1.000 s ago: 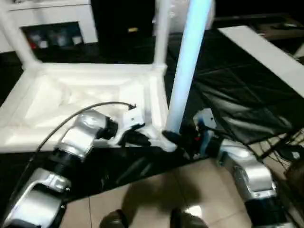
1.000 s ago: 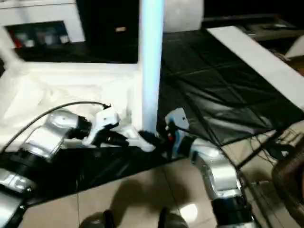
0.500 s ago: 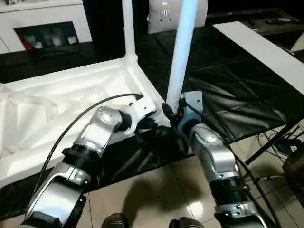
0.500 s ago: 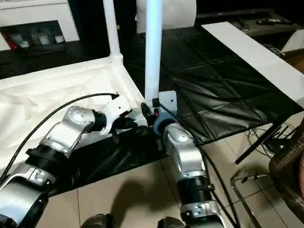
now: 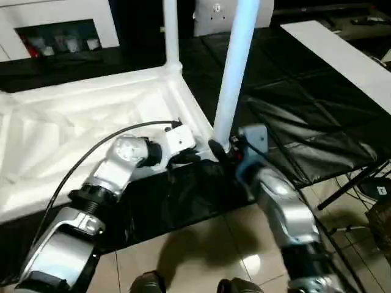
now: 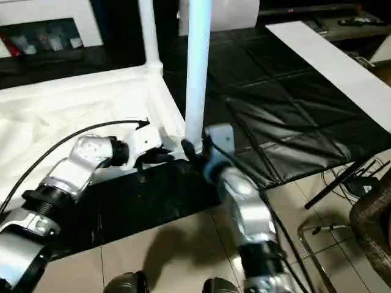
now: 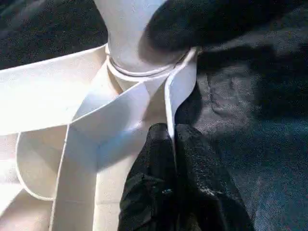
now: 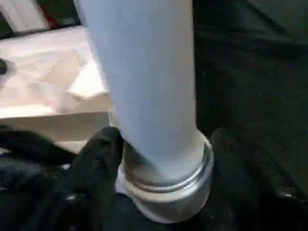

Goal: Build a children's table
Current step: Rotate leg to tighten

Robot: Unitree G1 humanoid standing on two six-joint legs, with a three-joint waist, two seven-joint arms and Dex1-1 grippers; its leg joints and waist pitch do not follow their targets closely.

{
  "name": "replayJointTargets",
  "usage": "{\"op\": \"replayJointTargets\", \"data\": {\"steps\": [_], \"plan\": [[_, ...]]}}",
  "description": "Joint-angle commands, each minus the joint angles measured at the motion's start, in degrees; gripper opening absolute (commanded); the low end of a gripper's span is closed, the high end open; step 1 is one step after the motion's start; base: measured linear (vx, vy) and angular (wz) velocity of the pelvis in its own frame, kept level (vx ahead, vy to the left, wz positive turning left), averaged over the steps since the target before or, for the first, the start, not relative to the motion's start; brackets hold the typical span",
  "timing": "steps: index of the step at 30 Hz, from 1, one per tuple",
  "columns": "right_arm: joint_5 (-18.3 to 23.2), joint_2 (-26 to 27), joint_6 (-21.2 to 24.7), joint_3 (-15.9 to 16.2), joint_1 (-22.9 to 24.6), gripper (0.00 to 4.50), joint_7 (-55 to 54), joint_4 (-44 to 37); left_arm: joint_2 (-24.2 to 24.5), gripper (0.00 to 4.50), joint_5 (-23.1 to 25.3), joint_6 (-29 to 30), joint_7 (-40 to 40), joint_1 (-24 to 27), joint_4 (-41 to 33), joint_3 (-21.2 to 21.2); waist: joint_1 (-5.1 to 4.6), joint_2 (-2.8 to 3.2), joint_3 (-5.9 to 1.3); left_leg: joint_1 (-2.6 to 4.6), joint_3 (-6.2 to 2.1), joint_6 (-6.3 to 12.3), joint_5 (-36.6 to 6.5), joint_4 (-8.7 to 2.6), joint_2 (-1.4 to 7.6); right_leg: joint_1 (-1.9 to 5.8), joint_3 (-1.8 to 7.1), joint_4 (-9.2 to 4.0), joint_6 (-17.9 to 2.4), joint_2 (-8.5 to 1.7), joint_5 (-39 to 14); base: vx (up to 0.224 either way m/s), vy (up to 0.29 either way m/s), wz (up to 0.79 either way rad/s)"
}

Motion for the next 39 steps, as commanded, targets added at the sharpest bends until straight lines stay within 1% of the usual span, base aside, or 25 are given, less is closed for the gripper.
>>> {"op": "replayJointTargets", "data": {"steps": [1,3,4,5,7,8,11,15,16,17,18,19,20,21,22,23,25,26,27,29,30,31,32,34,39], "plan": [[1.43,-1.56,0.48,-1.17,1.3,3.6,2.66,-4.07,-0.54,0.0,-2.42,-2.95,0.34,-0.69,-0.35,1.9,0.21,-0.44,-5.62,0.88,-0.06,6.05,-2.04,-2.63,2.76,4.01,3.01,-3.07,-13.97,-4.3,6.16,0.0,0.0,0.0],[1.96,-4.07,-0.88,-1.19,3.56,3.64,5.51,-7.84,-0.66,0.0,-3.16,-4.33,0.47,-0.37,-0.01,2.65,0.41,-0.72,-5.52,0.78,0.04,5.84,-2.77,-2.52,2.67,4.12,3.12,-3.28,-13.51,-4.24,5.09,0.0,0.0,0.0],[2.21,-4.96,-1.51,-1.0,4.35,3.72,6.26,-9.14,-0.75,0.0,-3.63,-4.6,0.51,-0.18,0.19,3.1,0.53,-0.46,-5.8,0.77,0.0,5.72,-2.62,-2.43,2.68,4.27,3.15,-3.14,-13.44,-4.3,5.3,0.0,0.0,0.0],[2.21,-4.96,-1.51,-1.0,4.35,3.77,6.26,-9.14,-0.75,0.28,-3.63,-4.6,0.51,-0.18,0.19,3.1,0.46,-0.68,-5.8,0.69,0.03,5.78,-2.28,-2.39,2.6,4.17,3.13,-3.14,-13.41,-4.27,5.62,0.0,0.0,0.0],[1.91,-7.12,-5.37,-0.34,6.75,4.0,7.93,-12.02,-0.54,0.55,-5.72,-3.84,-0.28,1.12,-1.24,4.62,0.52,-0.78,-5.99,0.58,0.13,5.58,-2.38,-2.24,2.49,4.26,3.1,-3.13,-13.49,-4.32,5.04,0.0,0.0,0.0],[1.83,-7.63,-7.08,-0.04,7.6,4.06,8.66,-12.71,-0.14,0.56,-6.34,-3.46,-0.58,1.89,-2.51,5.07,0.68,-0.48,-6.15,0.52,0.11,5.62,-2.45,-2.1,2.49,4.3,3.06,-3.01,-13.97,-4.45,5.31,0.0,0.0,0.0],[1.88,-8.29,-9.99,0.83,9.2,4.24,10.29,-14.15,0.98,0.7,-8.96,-0.93,-1.78,4.71,-7.59,6.9,0.71,-0.23,-6.2,0.64,0.06,5.76,-2.9,-2.09,2.83,3.96,2.95,-2.85,-15.0,-4.2,5.36,0.0,0.0,0.0],[3.01,-8.09,-8.82,2.14,9.24,4.49,11.78,-15.58,2.86,1.01,-10.49,4.22,-0.72,8.47,-14.71,9.53,0.42,-0.07,-5.98,0.89,0.02,5.15,-6.02,-2.33,2.96,3.67,2.91,-3.22,-14.92,-3.99,1.07,0.0,0.0,0.0],[2.96,-8.12,-8.71,2.3,9.18,4.5,11.83,-15.62,3.05,1.17,-10.51,4.69,-0.58,8.79,-15.29,9.72,0.46,0.2,-6.0,1.04,-0.01,4.58,-6.83,-2.38,3.06,3.61,2.88,-3.21,-14.86,-3.99,0.03,0.0,0.0,0.0],[3.3,-7.83,-7.67,3.31,8.56,4.5,12.07,-15.49,4.43,1.17,-10.22,9.32,1.37,11.68,-19.78,11.36,0.55,0.98,-5.94,1.1,-0.15,3.72,-8.25,-2.46,2.99,3.47,2.86,-3.39,-14.44,-3.91,-1.95,0.0,0.0,0.0],[3.35,-7.63,-7.17,3.8,8.1,4.5,12.06,-15.34,5.09,1.37,-10.12,11.99,2.36,13.32,-22.25,12.27,0.07,0.39,-6.16,0.89,-0.3,3.0,-8.12,-2.56,3.29,3.83,2.84,-2.99,-14.46,-3.93,-0.27,0.0,0.0,0.0],[3.3,-7.54,-7.11,3.92,7.93,4.5,11.98,-15.24,5.28,1.37,-10.17,12.73,2.65,13.85,-23.03,12.51,-0.01,0.41,-6.02,0.8,-0.28,3.18,-7.98,-2.68,3.11,3.73,2.8,-3.22,-14.19,-3.73,-0.68,0.0,0.0,0.0],[3.59,-6.33,-6.16,4.6,6.41,4.5,11.28,-14.49,6.59,1.42,-10.96,19.42,4.98,18.79,-30.09,14.88,-0.01,0.97,-6.1,1.22,-0.21,2.4,-10.08,-2.62,3.19,3.38,2.82,-3.17,-14.28,-3.8,-2.56,0.0,0.0,0.0],[3.9,-5.83,-5.95,4.72,5.92,4.5,10.99,-14.21,6.96,1.47,-11.65,21.89,5.75,20.71,-32.93,15.69,-0.43,0.69,-5.9,0.69,-0.33,1.81,-11.25,-2.96,3.11,3.72,2.66,-3.44,-13.71,-3.78,-5.27,0.0,0.0,0.0],[4.3,-5.07,-4.95,4.82,4.92,4.5,10.48,-13.73,7.36,1.54,-12.38,24.68,6.29,23.5,-36.77,16.81,-0.26,0.83,-5.8,1.15,-0.1,1.67,-12.55,-2.85,2.97,3.11,2.76,-3.93,-13.25,-3.64,-7.81,0.0,0.0,0.0],[4.59,-4.31,-3.79,5.0,3.68,4.5,9.97,-13.13,7.65,1.63,-13.37,27.99,6.96,26.57,-41.09,18.21,-0.2,0.93,-5.72,1.35,-0.17,0.92,-14.51,-2.88,3.02,2.98,2.86,-4.04,-12.94,-3.72,-11.19,0.0,0.0,0.0],[5.33,-3.43,-1.5,5.53,2.04,4.5,9.82,-12.51,8.03,1.81,-14.48,32.06,7.68,30.46,-46.59,20.13,-0.17,1.15,-5.55,1.36,-0.22,0.13,-15.98,-3.13,3.19,2.61,2.91,-4.38,-12.23,-3.56,-13.72,0.0,0.0,0.0],[5.98,-2.93,0.5,6.24,0.78,4.5,10.06,-12.03,8.43,1.87,-15.34,35.28,8.09,33.39,-50.85,21.6,-0.05,1.35,-5.75,1.81,-0.16,-0.66,-17.17,-2.95,3.13,2.38,2.98,-4.24,-11.88,-3.45,-14.45,0.0,0.0,0.0],[6.09,-2.42,1.42,7.28,-0.55,4.5,10.82,-10.98,8.59,1.96,-15.64,37.59,8.27,35.65,-53.83,22.6,-0.08,1.27,-5.53,1.48,-0.25,-0.83,-17.58,-3.25,3.14,2.35,2.92,-4.31,-11.67,-3.29,-14.51,0.0,0.0,0.0],[6.16,-1.63,3.19,8.18,-2.32,4.5,11.17,-9.04,8.64,2.06,-16.22,40.76,8.66,37.97,-56.87,23.19,0.32,1.52,-5.35,2.15,-0.07,-1.49,-20.09,-3.23,3.04,1.61,3.06,-4.87,-10.48,-3.09,-16.62,0.0,0.0,0.0],[4.36,-0.33,5.41,9.29,-5.81,4.5,10.13,-4.15,8.39,2.24,-16.41,44.21,9.35,41.18,-60.05,23.09,-0.01,1.52,-5.33,1.6,-0.41,-2.18,-20.47,-3.48,2.98,2.09,2.95,-4.5,-10.75,-3.16,-16.21,0.0,0.0,0.0],[3.86,-0.11,5.39,9.33,-6.49,4.5,9.76,-3.14,8.22,2.24,-16.21,44.9,9.8,41.6,-60.52,22.97,-0.12,1.55,-5.25,1.32,-0.53,-2.5,-21.12,-3.64,2.92,2.23,2.82,-4.45,-10.58,-3.17,-17.11,0.0,0.0,0.0],[2.33,0.49,5.09,9.37,-8.44,4.5,8.64,-0.2,7.71,2.3,-15.56,46.91,11.21,42.73,-61.8,22.58,0.03,1.61,-5.27,1.81,-0.41,-3.08,-22.82,-3.48,2.92,1.65,2.96,-4.77,-9.7,-3.23,-19.12,0.0,0.0,0.0],[1.78,1.96,4.75,7.31,-11.61,4.5,5.19,4.54,5.41,2.3,-14.43,50.15,15.47,43.3,-62.9,22.67,-0.01,1.8,-5.28,2.0,-0.35,-3.63,-23.32,-3.43,2.86,1.44,3.15,-4.88,-9.44,-3.22,-19.02,0.0,0.0,0.0],[-0.05,0.18,1.66,2.15,-18.2,4.5,-3.47,13.88,2.46,2.3,-10.86,53.95,22.93,43.42,-61.8,21.31,0.13,1.59,-5.74,1.92,-0.37,-4.09,-21.6,-3.27,2.68,1.88,2.91,-4.7,-8.1,-2.95,-15.38,0.0,0.0,0.0]]}}
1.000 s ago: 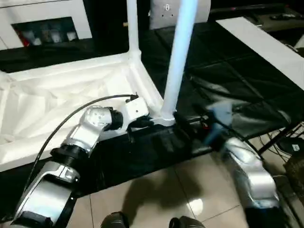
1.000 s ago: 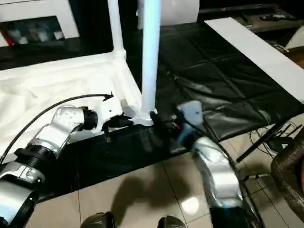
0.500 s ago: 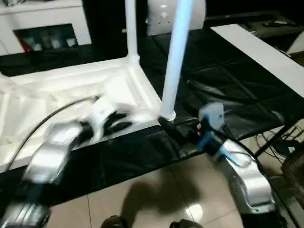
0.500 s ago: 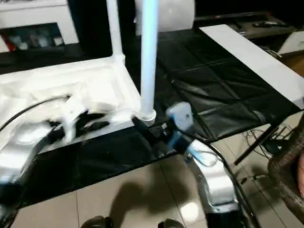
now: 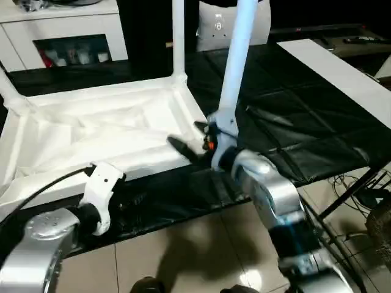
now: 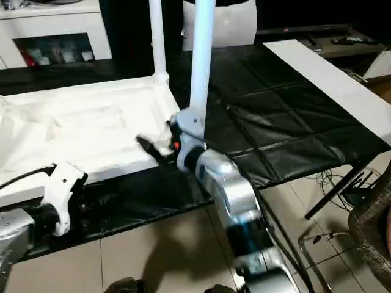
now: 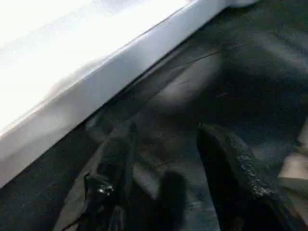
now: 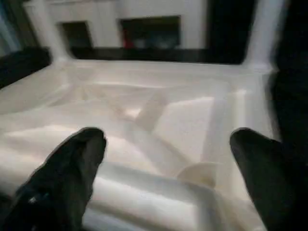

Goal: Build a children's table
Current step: Rotate leg to tighten

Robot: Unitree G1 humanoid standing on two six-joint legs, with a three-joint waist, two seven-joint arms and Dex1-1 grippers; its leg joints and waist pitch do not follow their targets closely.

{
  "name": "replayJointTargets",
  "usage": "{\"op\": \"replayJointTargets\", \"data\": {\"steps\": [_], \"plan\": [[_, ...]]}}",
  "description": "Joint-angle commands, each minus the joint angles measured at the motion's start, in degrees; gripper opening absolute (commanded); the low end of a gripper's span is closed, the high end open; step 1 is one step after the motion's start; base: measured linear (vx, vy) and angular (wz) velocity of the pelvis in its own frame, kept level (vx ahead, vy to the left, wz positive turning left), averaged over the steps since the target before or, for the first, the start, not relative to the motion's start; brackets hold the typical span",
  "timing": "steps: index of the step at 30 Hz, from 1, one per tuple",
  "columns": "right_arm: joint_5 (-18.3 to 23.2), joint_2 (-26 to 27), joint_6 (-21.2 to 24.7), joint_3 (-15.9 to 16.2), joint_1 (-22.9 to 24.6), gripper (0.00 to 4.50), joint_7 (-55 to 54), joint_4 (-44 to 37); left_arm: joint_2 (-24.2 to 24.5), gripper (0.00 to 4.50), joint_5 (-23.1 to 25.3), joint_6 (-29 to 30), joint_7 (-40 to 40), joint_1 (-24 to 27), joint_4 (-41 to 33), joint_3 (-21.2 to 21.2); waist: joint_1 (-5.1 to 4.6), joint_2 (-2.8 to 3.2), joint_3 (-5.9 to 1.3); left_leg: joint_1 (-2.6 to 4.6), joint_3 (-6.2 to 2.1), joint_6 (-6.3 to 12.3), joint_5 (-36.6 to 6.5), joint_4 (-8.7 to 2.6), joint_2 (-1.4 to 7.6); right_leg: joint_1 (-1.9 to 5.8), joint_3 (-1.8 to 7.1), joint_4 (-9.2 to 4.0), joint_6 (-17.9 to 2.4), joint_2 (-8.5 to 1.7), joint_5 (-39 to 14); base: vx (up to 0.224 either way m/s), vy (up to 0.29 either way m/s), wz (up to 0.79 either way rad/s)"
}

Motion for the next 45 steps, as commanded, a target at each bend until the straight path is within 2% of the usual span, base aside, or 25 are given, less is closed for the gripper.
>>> {"op": "replayJointTargets", "data": {"steps": [1,5,7,13,16,18,19,21,23,25,26,28,31,34,35,36,37,38,39,40,41,42,43,44,45], "plan": [[-1.16,-2.02,-1.79,-4.28,-1.94,4.5,-3.88,2.84,-0.01,2.3,2.14,1.06,2.89,-0.05,0.68,-1.11,-0.14,1.37,-3.97,1.73,-0.71,-3.8,-21.23,-4.59,1.99,1.14,2.87,-5.06,-8.46,-3.15,-15.85,0.0,0.0,0.0],[-1.28,-5.78,-4.1,-7.82,-5.08,4.5,-5.26,7.65,-0.61,2.3,4.67,-0.04,7.0,-0.46,2.83,-1.56,0.38,1.17,-4.21,1.41,-0.52,-2.91,-19.18,-4.28,1.82,1.48,2.82,-5.09,-7.84,-3.17,-14.65,0.0,0.0,0.0],[-1.36,-8.5,-5.53,-9.87,-6.45,4.5,-5.78,10.46,-1.85,2.3,4.53,-0.15,8.29,0.29,2.64,-1.44,0.61,1.28,-4.44,1.4,-0.48,-2.66,-18.22,-4.12,1.84,1.52,2.74,-4.92,-8.13,-3.06,-13.0,0.0,0.0,0.0],[-1.89,-15.98,-10.65,-13.91,-9.26,4.5,-8.48,18.89,-3.12,2.3,5.77,-1.74,11.43,1.51,3.59,-3.51,1.04,0.77,-4.62,1.11,-0.23,-1.74,-15.98,-3.67,1.73,1.92,2.47,-4.58,-9.31,-2.96,-9.58,0.0,0.0,0.0],[-2.26,-19.7,-12.54,-15.57,-9.92,4.5,-8.68,22.18,-3.23,2.3,6.61,-2.76,12.5,1.18,4.67,-4.47,1.1,0.44,-4.51,1.02,0.03,-0.82,-16.07,-3.35,1.41,2.02,2.37,-4.98,-9.06,-2.96,-11.71,0.0,0.0,0.0],[-2.62,-20.58,-13.29,-15.69,-10.22,4.5,-8.49,23.34,-3.45,2.3,6.69,-3.14,12.87,1.07,4.95,-4.51,0.85,0.15,-4.36,0.73,0.04,-0.04,-16.46,-3.32,1.3,2.01,2.15,-5.47,-7.83,-3.06,-16.62,0.0,0.0,0.0],[-2.73,-21.72,-14.13,-16.08,-10.55,4.5,-8.47,24.42,-3.56,2.3,7.14,-4.74,13.41,0.74,5.56,-4.6,0.85,0.15,-4.36,0.73,0.04,-0.04,-16.46,-3.32,1.3,2.01,2.15,-5.47,-7.83,-3.06,-16.62,0.0,0.0,0.0],[-2.69,-22.49,-14.74,-16.42,-10.87,4.5,-8.51,25.39,-3.58,2.3,7.38,-5.99,13.66,0.5,6.01,-4.7,0.77,0.22,-4.33,1.09,0.05,0.07,-18.44,-3.19,1.27,1.55,1.97,-6.08,-7.0,-3.04,-21.48,0.0,0.0,0.0],[-2.59,-22.9,-16.46,-16.26,-11.28,4.5,-7.29,26.56,-3.73,2.3,6.98,-9.16,13.91,0.08,6.47,-5.14,0.73,0.41,-4.32,1.14,-0.04,-0.11,-19.57,-3.23,1.31,1.35,1.82,-6.34,-6.48,-3.01,-23.37,0.0,0.0,0.0],[-0.68,-21.55,-15.5,-15.77,-9.59,4.5,-3.29,23.31,-4.66,2.3,5.86,-10.54,14.11,-0.05,5.65,-4.8,0.6,-0.04,-4.3,0.95,-0.12,0.07,-20.3,-3.33,1.41,1.43,1.74,-6.36,-6.17,-3.03,-24.11,0.0,0.0,0.0],[-0.01,-20.99,-14.88,-15.35,-8.67,4.5,-1.48,21.79,-4.88,2.3,5.43,-10.94,13.89,-0.01,5.35,-4.7,0.64,0.19,-4.36,0.89,-0.25,0.27,-20.39,-3.45,1.57,1.32,1.77,-6.3,-6.05,-3.14,-23.97,0.0,0.0,0.0],[1.03,-19.65,-12.89,-13.44,-6.12,4.5,2.5,17.94,-5.51,2.3,4.57,-11.36,13.59,0.08,4.72,-4.42,0.65,0.12,-4.36,0.67,-0.32,0.46,-19.93,-3.62,1.65,1.55,1.81,-6.21,-5.95,-3.15,-23.12,0.0,0.0,0.0],[3.5,-17.28,-10.69,-8.4,-1.84,4.5,10.44,10.87,-5.52,2.37,3.61,-11.66,12.29,1.05,2.88,-4.96,0.5,0.37,-4.33,0.64,-0.39,0.95,-19.8,-3.9,1.94,1.4,2.04,-6.09,-7.14,-3.07,-20.17,0.0,0.0,0.0],[4.62,-15.48,-10.85,-5.96,-1.38,4.5,14.09,9.63,-5.69,2.37,2.97,-12.28,12.08,2.28,0.84,-4.95,0.34,0.55,-4.41,0.52,-0.38,1.11,-18.55,-3.88,2.06,1.44,2.17,-5.69,-8.86,-3.1,-16.72,0.0,0.0,0.0],[4.85,-14.99,-10.97,-5.55,-1.47,4.5,14.96,9.59,-5.71,2.37,2.73,-12.71,12.05,2.69,0.31,-4.91,0.34,0.56,-4.28,0.16,-0.4,1.41,-17.41,-3.95,2.05,1.6,2.19,-5.4,-9.43,-3.07,-14.72,0.0,0.0,0.0],[4.56,-13.97,-11.09,-5.3,-2.42,4.5,15.5,10.54,-5.84,2.37,1.9,-12.75,11.9,3.79,-1.31,-4.62,0.44,0.54,-3.96,0.13,-0.29,1.91,-16.46,-3.92,2.1,1.3,2.28,-5.36,-9.89,-3.16,-13.18,0.0,0.0,0.0],[3.88,-12.82,-11.71,-5.48,-4.32,4.5,15.79,13.07,-6.24,2.37,0.62,-12.34,11.69,5.19,-3.57,-4.0,0.28,0.54,-3.99,-0.12,-0.32,2.12,-15.77,-3.94,2.12,1.53,2.24,-5.15,-10.32,-3.16,-12.48,0.0,0.0,0.0],[3.45,-12.26,-12.38,-5.67,-5.65,4.5,15.95,15.04,-6.56,2.37,-0.19,-11.97,11.56,5.97,-4.93,-3.54,0.26,0.19,-3.69,-0.09,-0.2,2.25,-15.98,-4.0,2.2,1.26,2.23,-5.24,-10.64,-3.21,-12.7,0.0,0.0,0.0],[2.55,-11.63,-13.74,-5.77,-8.1,4.5,16.3,18.62,-6.92,2.37,-2.04,-11.32,11.01,7.69,-7.84,-2.76,-0.07,0.12,-3.54,-0.28,-0.32,2.3,-16.25,-4.04,2.2,1.42,2.18,-5.02,-11.49,-3.43,-13.53,0.0,0.0,0.0],[2.37,-11.54,-14.03,-5.78,-8.6,4.5,16.37,19.34,-6.98,2.37,-2.44,-11.17,10.88,8.06,-8.47,-2.59,0.08,0.09,-3.47,-0.11,-0.19,2.34,-16.09,-4.0,2.23,1.23,2.18,-5.24,-11.44,-3.41,-13.72,0.0,0.0,0.0],[1.27,-11.38,-15.54,-5.79,-11.4,4.5,15.74,23.92,-6.3,2.37,-2.85,-10.22,10.21,10.06,-10.97,-2.42,0.05,-0.37,-2.85,-0.05,0.08,2.81,-16.0,-4.0,2.25,0.7,2.33,-5.5,-11.23,-3.14,-13.5,0.0,0.0,0.0],[1.16,-11.38,-15.69,-5.78,-11.69,4.5,15.65,24.39,-6.2,2.37,-2.86,-10.12,10.14,10.27,-11.22,-2.42,-0.06,0.04,-2.91,-0.14,-0.14,2.67,-16.25,-4.03,2.36,0.84,2.28,-5.0,-11.74,-3.27,-13.65,0.0,0.0,0.0],[-0.01,-11.68,-17.23,-5.2,-14.02,4.5,14.21,28.1,-5.45,2.37,-2.78,-9.33,9.8,12.48,-13.36,-2.39,0.06,-0.26,-2.36,0.01,-0.05,2.53,-16.89,-4.13,2.45,0.54,2.33,-5.21,-11.07,-3.22,-14.84,0.0,0.0,0.0],[-0.01,-11.68,-17.23,-5.2,-14.02,4.5,14.21,28.1,-5.45,2.37,-2.78,-9.33,9.8,12.48,-13.36,-2.39,0.0,-0.14,-2.2,-0.02,-0.12,2.38,-17.13,-4.29,2.4,0.62,2.27,-5.31,-10.89,-3.12,-15.26,0.0,0.0,0.0],[-0.47,-11.92,-18.22,-5.69,-16.73,4.5,12.06,32.37,-4.69,2.37,-1.71,-8.39,10.51,14.86,-15.09,-1.95,0.15,-0.56,-1.38,-0.01,-0.07,2.09,-18.15,-4.47,2.47,0.16,2.38,-5.41,-10.28,-3.08,-16.31,0.0,0.0,0.0]]}}
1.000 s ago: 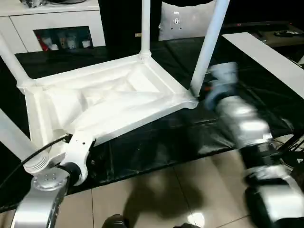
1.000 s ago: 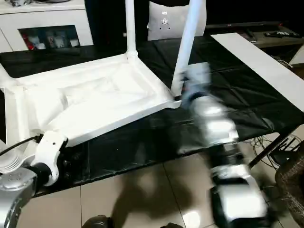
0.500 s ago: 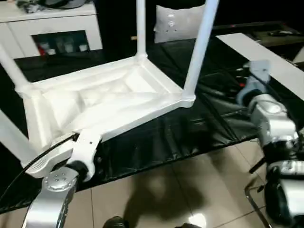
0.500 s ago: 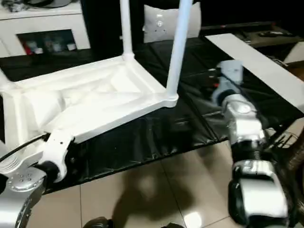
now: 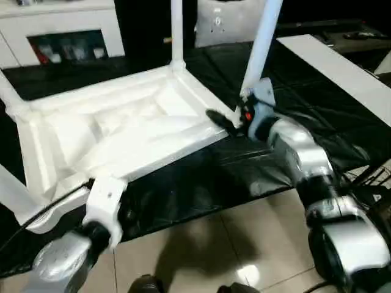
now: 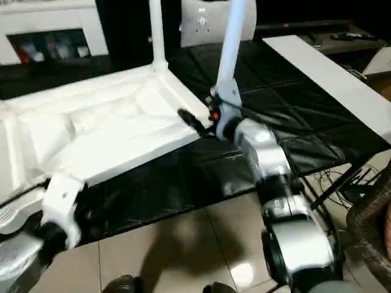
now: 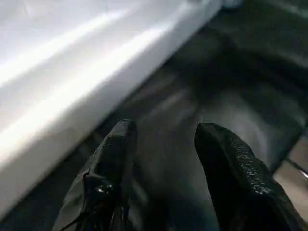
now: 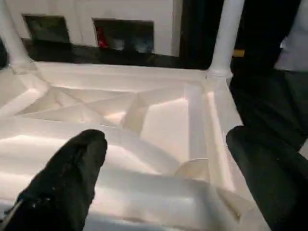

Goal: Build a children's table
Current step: Rotate leg to tighten, then rotate table base

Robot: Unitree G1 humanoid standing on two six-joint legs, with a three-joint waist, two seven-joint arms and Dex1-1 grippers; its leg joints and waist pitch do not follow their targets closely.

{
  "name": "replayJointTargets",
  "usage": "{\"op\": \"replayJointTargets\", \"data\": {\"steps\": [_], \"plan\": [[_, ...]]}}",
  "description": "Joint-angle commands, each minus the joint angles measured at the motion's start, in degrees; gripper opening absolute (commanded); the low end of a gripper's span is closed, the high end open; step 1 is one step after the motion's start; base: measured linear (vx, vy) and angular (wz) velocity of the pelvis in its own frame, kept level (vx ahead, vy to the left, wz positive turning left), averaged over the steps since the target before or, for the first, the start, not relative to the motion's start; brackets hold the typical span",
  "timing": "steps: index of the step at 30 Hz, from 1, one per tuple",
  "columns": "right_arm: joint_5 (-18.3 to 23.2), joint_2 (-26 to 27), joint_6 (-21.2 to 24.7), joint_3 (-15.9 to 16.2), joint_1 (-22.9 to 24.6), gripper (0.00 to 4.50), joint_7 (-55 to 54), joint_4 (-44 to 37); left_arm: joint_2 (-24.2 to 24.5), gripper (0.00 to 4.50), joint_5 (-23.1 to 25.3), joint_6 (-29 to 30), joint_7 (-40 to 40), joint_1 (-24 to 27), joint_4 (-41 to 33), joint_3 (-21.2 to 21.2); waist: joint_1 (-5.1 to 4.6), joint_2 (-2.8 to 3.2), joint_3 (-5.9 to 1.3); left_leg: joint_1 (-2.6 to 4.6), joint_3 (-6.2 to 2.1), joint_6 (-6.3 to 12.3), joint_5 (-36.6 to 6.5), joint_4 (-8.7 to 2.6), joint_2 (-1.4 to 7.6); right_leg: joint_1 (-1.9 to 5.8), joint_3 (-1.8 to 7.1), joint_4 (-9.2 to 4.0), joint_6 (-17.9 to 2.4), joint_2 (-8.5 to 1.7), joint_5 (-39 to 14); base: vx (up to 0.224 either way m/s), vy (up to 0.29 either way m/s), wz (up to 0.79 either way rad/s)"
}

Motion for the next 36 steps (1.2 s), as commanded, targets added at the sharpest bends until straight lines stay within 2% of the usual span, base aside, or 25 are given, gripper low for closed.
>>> {"op": "replayJointTargets", "data": {"steps": [1,3,4,5,6,8,9,11,12,14,15,16,19,21,22,24,25,26,28,30,33,34,35,36], "plan": [[-1.51,-0.97,-1.6,-0.68,-2.38,4.5,-3.35,5.51,0.7,2.37,0.87,1.77,0.73,1.93,-2.43,1.02,-0.1,0.46,-1.7,1.03,-0.68,1.35,-19.61,-4.9,1.99,1.3,2.47,-5.19,-10.31,-3.07,-17.89,0.0,0.0,0.0],[-1.6,-1.37,-2.29,-1.88,-4.94,4.5,-5.63,9.5,0.73,2.37,1.31,2.52,1.8,3.17,-3.53,2.18,-0.03,0.48,-1.58,1.32,-0.62,0.79,-19.56,-4.78,2.01,1.11,2.6,-5.24,-10.14,-3.05,-17.03,0.0,0.0,0.0],[-2.15,-2.04,-3.23,-2.79,-7.24,4.5,-8.56,12.88,0.88,2.37,1.29,3.67,2.35,4.14,-4.72,3.25,-0.01,0.06,-0.95,0.85,-0.65,0.98,-18.64,-4.97,1.97,1.17,2.64,-5.2,-10.14,-3.02,-15.06,0.0,0.0,0.0],[-2.35,-2.21,-3.49,-2.94,-7.72,4.5,-9.27,13.58,0.94,2.37,1.22,3.96,2.41,4.39,-5.03,3.48,-0.04,0.21,-0.74,1.14,-0.69,0.72,-19.48,-5.03,2.04,1.1,2.6,-5.07,-10.49,-3.07,-15.5,0.0,0.0,0.0],[-2.2,-2.48,-3.78,-3.54,-8.64,4.5,-10.07,14.88,1.27,2.37,1.16,4.25,2.52,4.91,-5.46,3.88,0.17,0.08,-0.3,1.4,-0.51,0.69,-19.68,-4.9,2.03,0.73,2.78,-5.19,-10.44,-3.07,-15.29,0.0,0.0,0.0],[-2.19,-3.5,-4.89,-4.93,-10.79,4.5,-13.14,18.06,1.84,2.37,0.91,4.71,2.69,6.09,-6.27,4.87,0.55,0.06,0.08,1.06,-0.48,1.05,-18.35,-4.93,2.03,0.88,2.88,-4.96,-10.49,-3.18,-14.15,0.0,0.0,0.0],[-2.23,-4.21,-5.46,-5.65,-11.8,4.5,-15.02,19.51,1.97,2.37,0.79,4.64,2.67,6.65,-6.54,5.51,0.85,0.01,0.28,1.27,-0.38,1.12,-17.87,-4.9,2.06,0.71,2.86,-4.99,-10.43,-3.08,-13.73,0.0,0.0,0.0],[-2.21,-4.48,-5.95,-5.93,-12.37,4.5,-15.65,20.52,2.05,2.37,0.68,4.63,2.72,6.9,-6.73,5.76,1.16,0.1,0.31,1.48,-0.24,1.24,-16.91,-4.72,2.02,0.61,2.94,-4.87,-10.55,-2.97,-12.3,0.0,0.0,0.0],[-2.05,-5.1,-6.45,-6.41,-12.9,4.5,-16.63,21.36,2.11,2.37,0.71,4.42,2.88,6.79,-6.58,6.04,1.41,0.16,0.29,1.22,-0.18,1.71,-14.1,-4.57,2.09,0.82,2.92,-4.4,-11.3,-2.95,-8.49,0.0,0.0,0.0],[-2.28,-9.0,-7.87,-7.83,-14.67,4.5,-20.19,24.16,2.11,2.37,0.73,3.95,3.21,5.01,-5.69,5.89,1.65,0.23,0.35,1.1,-0.07,2.49,-11.42,-4.34,2.03,0.88,2.81,-3.97,-12.17,-2.81,-4.72,0.0,0.0,0.0],[-2.46,-10.07,-8.38,-8.18,-15.23,4.5,-20.91,25.08,2.03,2.37,0.56,4.06,3.26,4.54,-5.74,5.65,1.95,0.21,0.39,1.32,0.1,2.8,-11.24,-4.18,2.02,0.81,2.81,-3.96,-12.62,-2.76,-4.33,0.0,0.0,0.0],[-2.54,-11.07,-8.76,-8.56,-15.67,4.5,-21.65,25.78,1.85,2.37,0.32,4.15,3.27,4.16,-5.84,5.29,2.35,0.44,0.59,1.35,0.26,3.04,-11.22,-4.07,1.98,0.73,2.95,-3.97,-12.85,-2.81,-4.26,0.0,0.0,0.0],[-3.63,-14.73,-9.88,-9.07,-16.74,4.5,-22.66,27.57,1.47,2.37,-0.73,3.96,2.78,3.94,-6.5,3.88,3.06,0.4,0.56,1.14,0.32,2.99,-10.73,-3.95,1.95,1.04,2.85,-3.91,-12.64,-2.89,-4.41,0.0,0.0,0.0],[-3.96,-15.37,-10.0,-9.03,-16.88,4.5,-22.81,27.94,1.39,2.37,-0.89,3.81,2.69,4.02,-6.57,3.71,3.23,0.19,0.55,1.01,0.35,3.27,-9.79,-3.82,1.85,1.15,2.82,-3.84,-12.54,-2.79,-3.57,0.0,0.0,0.0],[-4.15,-16.08,-10.0,-9.03,-16.87,4.5,-22.72,28.18,1.4,2.37,-0.89,3.45,2.63,4.12,-6.49,3.61,3.17,0.0,0.54,0.67,0.3,3.57,-9.24,-3.81,1.74,1.44,2.74,-3.78,-12.37,-2.83,-3.3,0.0,0.0,0.0],[-4.27,-17.09,-10.43,-9.12,-16.42,4.5,-21.33,28.45,1.41,2.37,-1.41,2.33,2.2,4.91,-6.53,4.13,3.01,-0.14,0.6,0.44,0.28,3.99,-9.75,-3.78,1.61,1.57,2.67,-3.95,-12.01,-2.94,-4.52,0.0,0.0,0.0],[-4.19,-17.04,-10.61,-9.16,-16.3,4.5,-20.46,28.6,1.58,2.37,-1.36,2.34,2.39,5.08,-6.5,4.44,2.95,-0.03,0.5,0.4,0.26,3.97,-9.94,-3.78,1.62,1.66,2.64,-3.96,-11.95,-3.02,-5.01,0.0,0.0,0.0],[-3.93,-16.8,-10.85,-9.27,-16.05,4.5,-19.37,28.58,1.67,2.37,-1.37,2.16,2.51,5.18,-6.41,4.92,2.5,-0.25,0.53,0.21,0.26,4.05,-10.58,-3.83,1.58,1.73,2.64,-4.1,-11.85,-3.09,-6.05,0.0,0.0,0.0],[-3.34,-15.82,-11.63,-9.22,-15.14,4.5,-15.9,28.16,1.08,2.37,-1.71,1.56,3.18,4.78,-6.01,6.44,1.38,-0.29,0.56,-0.06,0.11,4.23,-12.41,-4.02,1.61,1.87,2.53,-4.43,-11.88,-3.28,-9.03,0.0,0.0,0.0],[-3.19,-13.97,-12.57,-8.38,-13.06,4.5,-12.13,26.91,0.6,2.37,-2.23,0.65,3.83,2.21,-4.36,7.97,0.77,-0.21,0.3,0.11,0.11,4.22,-12.53,-3.92,1.68,1.89,2.61,-4.48,-12.27,-3.37,-9.71,0.0,0.0,0.0],[-2.57,-12.37,-12.91,-8.93,-11.15,4.5,-10.79,25.87,0.24,2.37,-2.94,-0.09,4.0,-0.56,-2.54,8.56,0.37,-0.28,-0.38,0.32,0.2,4.73,-10.57,-3.67,1.79,2.1,2.67,-4.1,-13.71,-3.32,-7.46,0.0,0.0,0.0],[-2.44,-12.01,-13.0,-9.2,-10.72,4.5,-10.62,25.64,0.26,2.37,-3.12,-0.3,3.91,-1.13,-2.07,8.55,0.33,-0.11,-0.57,0.34,0.22,5.69,-8.15,-3.48,1.93,2.06,2.68,-3.69,-14.97,-3.3,-4.52,0.0,0.0,0.0],[-0.94,-9.97,-12.41,-9.38,-7.18,4.5,-8.67,22.36,0.24,2.37,-2.95,-1.46,4.23,-3.36,-0.1,8.57,0.26,-0.26,-1.29,0.56,0.38,6.09,-7.07,-3.2,1.95,2.3,2.67,-3.46,-15.44,-3.19,-3.02,0.0,0.0,0.0],[-0.66,-9.37,-12.34,-9.39,-6.21,4.5,-8.23,21.52,0.25,2.37,-3.0,-1.92,4.34,-4.05,0.63,8.6,0.37,-0.07,-1.24,0.59,0.43,6.84,-6.01,-3.15,2.01,2.14,2.73,-3.23,-15.93,-3.11,-1.36,0.0,0.0,0.0]]}}
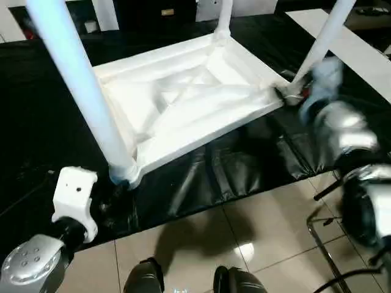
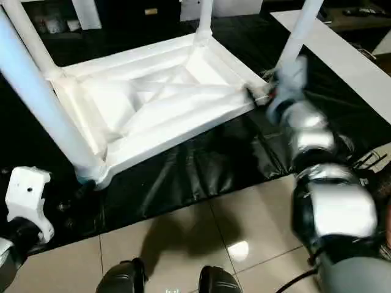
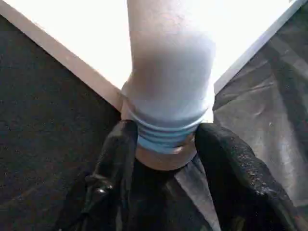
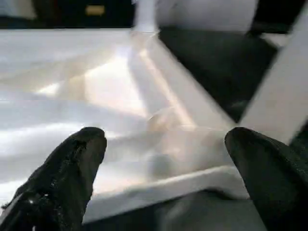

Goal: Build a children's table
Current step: Rotate table base

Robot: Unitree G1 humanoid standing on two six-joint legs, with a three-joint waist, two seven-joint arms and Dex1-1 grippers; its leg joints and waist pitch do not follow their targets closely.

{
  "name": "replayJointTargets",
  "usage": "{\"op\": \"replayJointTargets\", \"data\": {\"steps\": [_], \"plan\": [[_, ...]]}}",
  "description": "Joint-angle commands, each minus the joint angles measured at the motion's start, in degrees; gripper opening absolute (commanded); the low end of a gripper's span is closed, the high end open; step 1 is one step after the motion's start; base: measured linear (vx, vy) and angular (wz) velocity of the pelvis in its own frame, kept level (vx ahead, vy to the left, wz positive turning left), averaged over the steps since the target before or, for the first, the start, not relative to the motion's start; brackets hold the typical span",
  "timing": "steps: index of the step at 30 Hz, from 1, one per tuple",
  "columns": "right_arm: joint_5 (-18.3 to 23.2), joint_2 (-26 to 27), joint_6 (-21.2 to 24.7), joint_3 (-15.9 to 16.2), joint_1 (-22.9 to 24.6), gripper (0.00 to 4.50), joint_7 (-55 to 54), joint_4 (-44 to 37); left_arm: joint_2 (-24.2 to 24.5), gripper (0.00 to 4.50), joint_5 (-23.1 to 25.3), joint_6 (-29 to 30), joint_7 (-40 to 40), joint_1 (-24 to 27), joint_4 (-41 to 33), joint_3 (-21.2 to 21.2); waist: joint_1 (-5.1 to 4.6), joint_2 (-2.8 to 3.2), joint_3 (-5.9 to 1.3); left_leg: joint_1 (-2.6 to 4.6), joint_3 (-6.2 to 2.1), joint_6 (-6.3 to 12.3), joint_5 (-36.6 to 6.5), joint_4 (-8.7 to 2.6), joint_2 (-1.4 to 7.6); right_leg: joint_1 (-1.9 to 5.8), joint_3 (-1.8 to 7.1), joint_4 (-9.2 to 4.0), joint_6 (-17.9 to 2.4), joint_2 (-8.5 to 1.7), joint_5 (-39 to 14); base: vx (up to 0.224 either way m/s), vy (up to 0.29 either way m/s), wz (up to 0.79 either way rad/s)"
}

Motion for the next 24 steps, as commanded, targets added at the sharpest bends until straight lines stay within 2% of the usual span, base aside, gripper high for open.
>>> {"op": "replayJointTargets", "data": {"steps": [1,2,4,5,6,7,8,9,10,11,12,13,14,16,20,22,24], "plan": [[1.76,1.76,0.73,-0.01,3.41,4.5,1.99,-4.77,-0.27,2.37,-0.13,-1.58,1.03,-2.07,2.49,0.78,0.1,0.32,-5.52,1.74,-0.06,6.32,-6.23,-3.07,1.92,3.08,2.57,-3.34,-16.12,-2.97,-0.98,0.0,0.0,0.0],[2.11,2.74,1.72,0.76,6.11,4.5,2.54,-7.97,-0.24,2.37,-0.29,-2.21,0.86,-2.92,3.44,0.69,0.17,0.17,-5.59,1.78,0.01,6.55,-6.24,-3.06,1.97,3.06,2.61,-3.35,-16.22,-2.94,-0.81,0.0,0.0,0.0],[2.41,4.28,3.58,1.77,10.46,4.5,2.36,-13.32,-0.3,2.37,-0.97,-3.46,-0.04,-4.48,4.86,0.45,0.49,0.26,-5.78,1.86,-0.09,6.21,-6.0,-3.09,2.13,3.08,2.57,-3.26,-16.22,-3.08,-1.19,0.0,0.0,0.0],[2.42,4.36,3.72,1.79,10.68,4.5,2.35,-13.62,-0.3,2.37,-1.02,-3.52,-0.09,-4.57,4.93,0.44,0.77,0.39,-5.94,2.18,-0.02,5.66,-6.31,-3.12,2.19,3.01,2.57,-3.38,-16.1,-3.04,-1.81,0.0,0.0,0.0],[2.49,5.62,6.21,2.35,14.19,4.5,1.96,-18.42,-0.39,2.37,-1.93,-4.38,-1.05,-6.2,6.09,0.26,0.73,0.38,-5.8,2.14,-0.02,4.89,-7.74,-3.29,2.17,2.93,2.62,-3.52,-15.8,-3.0,-3.19,0.0,0.0,0.0],[2.67,7.06,9.41,2.89,17.77,4.5,0.86,-23.53,-0.6,2.37,-3.19,-5.07,-2.1,-8.42,7.47,0.2,0.9,0.61,-6.15,2.45,0.02,3.95,-8.66,-3.32,2.12,2.93,2.64,-3.69,-14.93,-2.95,-4.48,0.0,0.0,0.0],[2.77,7.65,10.67,3.03,19.0,4.5,0.31,-25.32,-0.69,2.37,-3.72,-5.32,-2.49,-9.34,8.06,0.23,0.95,0.58,-5.97,2.55,0.04,3.46,-9.27,-3.45,2.12,2.72,2.73,-3.87,-14.3,-2.89,-5.33,0.0,0.0,0.0],[3.17,8.7,12.37,3.16,20.95,4.5,-0.66,-28.1,-0.34,2.37,-4.37,-6.22,-3.66,-10.89,9.4,-0.17,0.9,0.75,-6.35,2.65,-0.17,2.22,-10.79,-3.64,2.14,2.88,2.66,-3.83,-13.79,-3.0,-7.18,0.0,0.0,0.0],[3.47,9.7,13.61,3.37,22.46,4.5,-1.34,-30.19,0.35,2.37,-4.72,-7.0,-4.9,-12.29,10.92,-0.72,0.96,0.74,-6.43,2.73,-0.17,1.06,-12.37,-3.76,2.02,2.78,2.71,-4.12,-12.88,-3.12,-9.26,0.0,0.0,0.0],[3.47,9.7,13.61,3.37,22.46,4.5,-1.34,-30.19,0.35,2.37,-4.72,-7.0,-4.9,-12.29,10.92,-0.72,0.96,0.74,-6.43,2.73,-0.17,1.06,-12.37,-3.76,2.02,2.78,2.71,-4.12,-12.88,-3.12,-9.26,0.0,0.0,0.0],[3.47,10.07,14.05,3.66,23.05,4.5,-1.4,-30.87,0.67,2.37,-4.63,-7.2,-5.2,-12.92,11.65,-0.92,0.84,0.64,-6.34,2.51,-0.45,-0.49,-14.45,-4.15,2.12,2.86,2.64,-4.32,-11.9,-3.32,-11.73,0.0,0.0,0.0],[3.31,10.61,14.81,4.01,24.13,4.5,-1.71,-32.66,1.35,2.37,-4.72,-7.8,-5.93,-13.74,12.89,-1.0,0.89,0.76,-6.51,2.68,-0.42,-0.94,-15.28,-4.09,2.1,2.78,2.64,-4.35,-11.77,-3.34,-12.37,0.0,0.0,0.0],[3.4,10.96,15.42,4.3,24.84,4.5,-1.55,-33.87,1.79,2.37,-5.22,-8.05,-6.77,-14.36,13.73,-0.84,0.73,0.56,-6.45,2.55,-0.4,-1.41,-15.84,-4.13,1.99,2.74,2.7,-4.49,-10.96,-3.33,-13.12,0.0,0.0,0.0],[3.61,11.34,16.59,4.88,25.87,4.5,-1.11,-36.05,2.65,2.49,-5.81,-8.62,-8.08,-15.24,15.22,-0.44,0.55,0.56,-6.52,2.36,-0.47,-1.83,-16.43,-4.26,1.79,2.75,2.79,-4.77,-9.34,-3.46,-15.59,0.0,0.0,0.0],[4.0,11.61,20.24,5.5,27.83,4.5,-0.99,-41.55,4.37,2.71,-7.0,-9.64,-10.96,-16.44,17.58,0.24,0.63,0.71,-6.92,2.99,-0.55,-2.93,-19.41,-4.33,1.77,2.3,2.9,-5.22,-7.97,-3.4,-18.82,0.0,0.0,0.0],[3.92,11.75,22.6,5.93,28.66,4.5,-1.18,-44.12,6.13,2.87,-7.49,-10.79,-13.76,-17.34,19.6,-0.22,0.69,0.74,-6.97,3.03,-0.65,-3.13,-20.2,-4.52,1.69,2.31,2.92,-5.34,-7.51,-3.31,-19.42,0.0,0.0,0.0],[3.6,11.98,22.69,6.18,28.55,4.5,-1.54,-43.88,6.76,3.09,-8.16,-11.64,-15.38,-18.54,21.51,-0.43,0.71,0.82,-7.27,3.29,-0.85,-3.79,-21.85,-4.59,1.68,2.35,2.87,-5.37,-7.25,-3.48,-21.21,0.0,0.0,0.0]]}}
